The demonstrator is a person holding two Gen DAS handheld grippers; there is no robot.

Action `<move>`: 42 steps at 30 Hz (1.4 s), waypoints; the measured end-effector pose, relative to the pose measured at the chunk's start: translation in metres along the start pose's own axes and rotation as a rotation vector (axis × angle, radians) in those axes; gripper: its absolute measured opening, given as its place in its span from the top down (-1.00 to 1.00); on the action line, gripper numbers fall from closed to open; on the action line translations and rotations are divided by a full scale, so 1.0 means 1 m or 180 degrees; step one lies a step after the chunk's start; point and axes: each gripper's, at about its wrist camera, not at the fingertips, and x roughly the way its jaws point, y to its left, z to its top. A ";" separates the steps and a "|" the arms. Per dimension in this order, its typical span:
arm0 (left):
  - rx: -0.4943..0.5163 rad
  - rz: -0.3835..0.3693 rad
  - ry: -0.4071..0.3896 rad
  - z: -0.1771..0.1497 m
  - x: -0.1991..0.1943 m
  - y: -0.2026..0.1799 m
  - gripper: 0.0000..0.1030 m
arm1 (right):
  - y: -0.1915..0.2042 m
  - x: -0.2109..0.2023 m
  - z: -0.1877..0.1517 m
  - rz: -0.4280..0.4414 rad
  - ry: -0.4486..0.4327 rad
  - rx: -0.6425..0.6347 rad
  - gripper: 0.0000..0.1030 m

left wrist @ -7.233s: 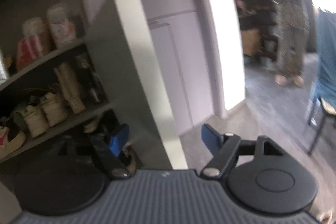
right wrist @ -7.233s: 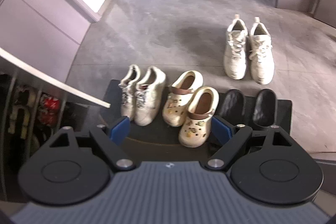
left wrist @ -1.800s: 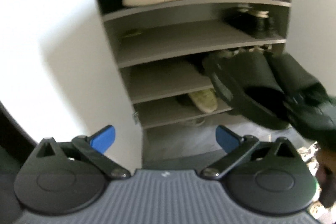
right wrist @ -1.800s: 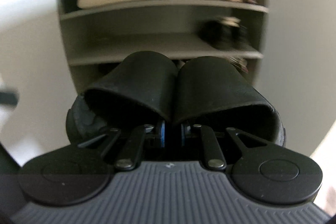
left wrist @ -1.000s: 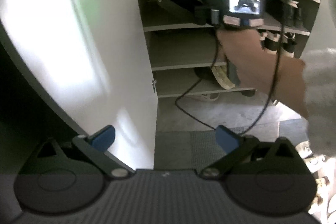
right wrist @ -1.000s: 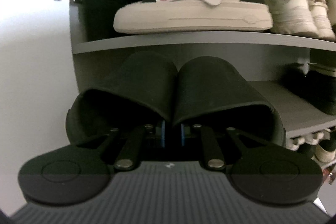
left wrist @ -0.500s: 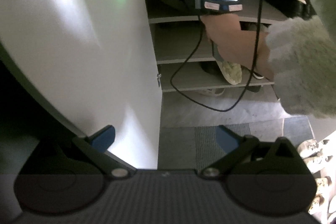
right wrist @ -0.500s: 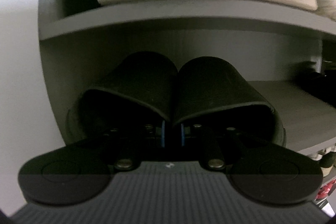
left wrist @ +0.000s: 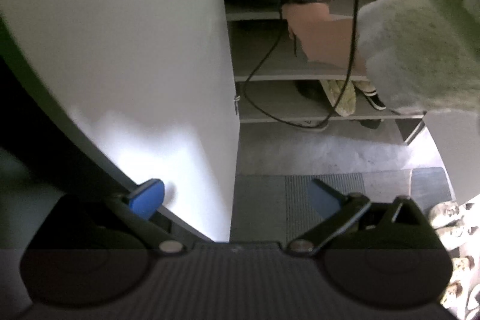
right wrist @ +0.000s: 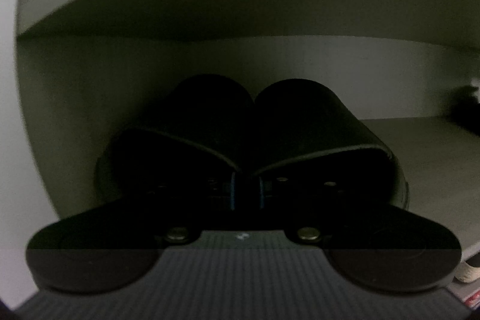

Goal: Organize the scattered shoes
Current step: 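Withdraw the right gripper from the shelf and move it toward the mat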

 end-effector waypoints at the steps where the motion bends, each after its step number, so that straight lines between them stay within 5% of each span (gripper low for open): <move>1: 0.0001 -0.0012 0.0004 0.000 0.001 -0.001 -0.99 | 0.000 0.004 -0.001 0.0015 -0.0015 -0.0002 0.60; 11: 0.0076 -0.0049 0.0059 -0.004 0.006 -0.007 -0.99 | -0.006 0.007 -0.005 0.0061 -0.0127 0.0090 0.28; 13: 0.0107 -0.0028 0.0079 -0.005 0.008 -0.006 -0.99 | -0.008 0.006 -0.006 0.0067 -0.0148 0.0112 0.11; 15: 0.0140 -0.0009 0.0100 -0.006 0.011 -0.006 -0.99 | -0.009 0.005 -0.007 0.0073 -0.0169 0.0133 -0.39; 17: 0.0170 -0.0010 0.0093 -0.005 0.011 -0.007 -0.99 | -0.009 0.003 -0.008 0.0093 -0.0194 0.0131 -0.62; 24: 0.0419 -0.0113 -0.0024 -0.007 0.004 -0.024 -0.99 | -0.022 -0.037 -0.009 0.0309 -0.0192 0.0039 -0.63; 28: 0.0582 -0.0173 -0.0139 -0.006 -0.002 -0.036 -0.99 | -0.046 -0.092 -0.012 0.0243 -0.0200 0.0022 -0.63; 36: 0.1217 -0.0416 -0.0540 -0.010 -0.028 -0.082 -0.99 | -0.138 -0.249 -0.046 -0.0349 0.0126 0.0089 -0.63; 42: 0.1695 -0.0642 -0.0829 -0.039 -0.052 -0.156 -0.99 | -0.226 -0.390 -0.097 -0.1211 0.0480 0.0438 -0.63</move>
